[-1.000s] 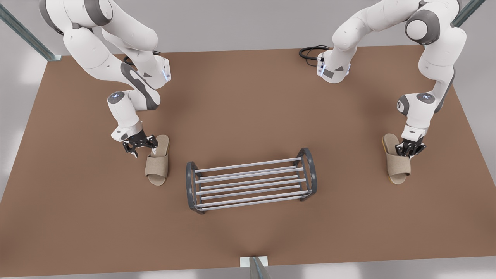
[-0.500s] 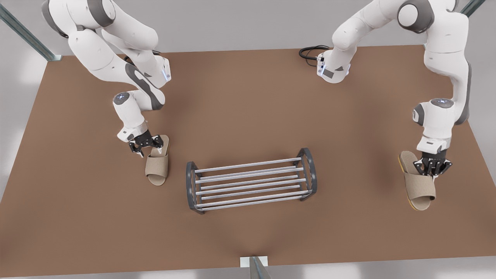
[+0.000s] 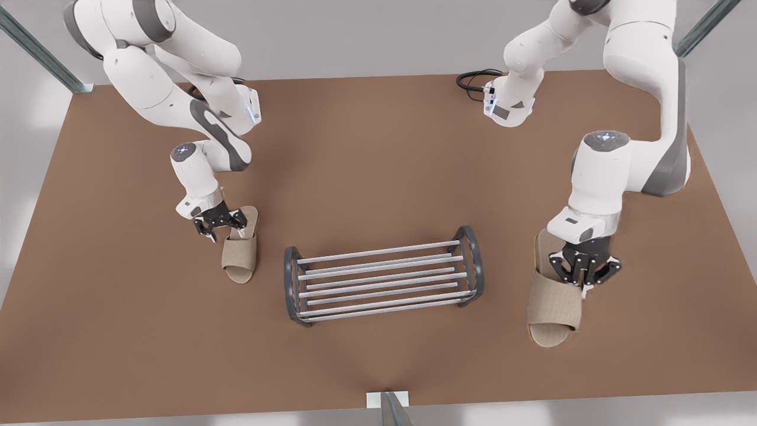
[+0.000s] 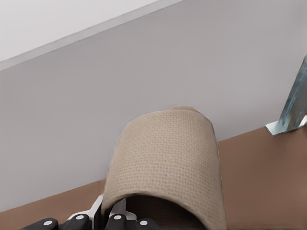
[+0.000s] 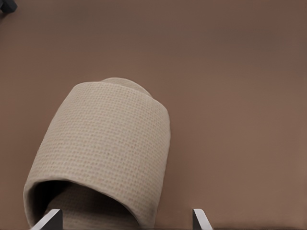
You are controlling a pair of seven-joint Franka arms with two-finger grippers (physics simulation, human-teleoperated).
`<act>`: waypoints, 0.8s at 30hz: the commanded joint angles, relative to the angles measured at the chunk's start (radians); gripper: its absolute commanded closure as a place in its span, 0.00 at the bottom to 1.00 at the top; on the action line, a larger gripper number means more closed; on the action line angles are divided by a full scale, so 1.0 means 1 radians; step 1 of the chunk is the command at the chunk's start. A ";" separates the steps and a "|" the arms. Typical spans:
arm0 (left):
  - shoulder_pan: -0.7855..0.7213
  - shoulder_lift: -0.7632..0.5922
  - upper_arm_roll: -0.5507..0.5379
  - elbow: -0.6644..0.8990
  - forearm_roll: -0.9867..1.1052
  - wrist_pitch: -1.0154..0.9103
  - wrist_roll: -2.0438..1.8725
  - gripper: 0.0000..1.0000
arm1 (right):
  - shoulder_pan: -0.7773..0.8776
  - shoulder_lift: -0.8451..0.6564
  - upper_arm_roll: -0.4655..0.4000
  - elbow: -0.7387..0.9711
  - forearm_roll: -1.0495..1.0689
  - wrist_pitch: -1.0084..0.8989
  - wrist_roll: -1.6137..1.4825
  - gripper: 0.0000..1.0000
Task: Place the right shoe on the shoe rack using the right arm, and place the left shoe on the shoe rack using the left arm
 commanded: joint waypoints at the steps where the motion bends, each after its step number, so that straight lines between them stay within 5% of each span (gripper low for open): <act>1: -0.086 0.001 -0.002 0.028 0.065 -0.268 -0.474 0.79 | -0.006 0.002 0.000 0.001 -0.002 0.000 -0.069 0.00; 10: -0.495 0.135 0.019 0.247 0.176 -0.648 -0.833 0.79 | -0.003 0.045 -0.003 0.052 -0.003 -0.002 -0.073 0.00; 13: -0.698 0.149 0.207 0.247 0.208 -0.671 -0.965 0.79 | -0.005 0.049 -0.001 0.064 -0.002 -0.002 -0.073 0.00; 24: -0.791 0.297 0.250 0.293 0.337 -0.659 -1.110 0.79 | -0.008 0.071 -0.008 0.090 -0.002 -0.002 -0.073 0.00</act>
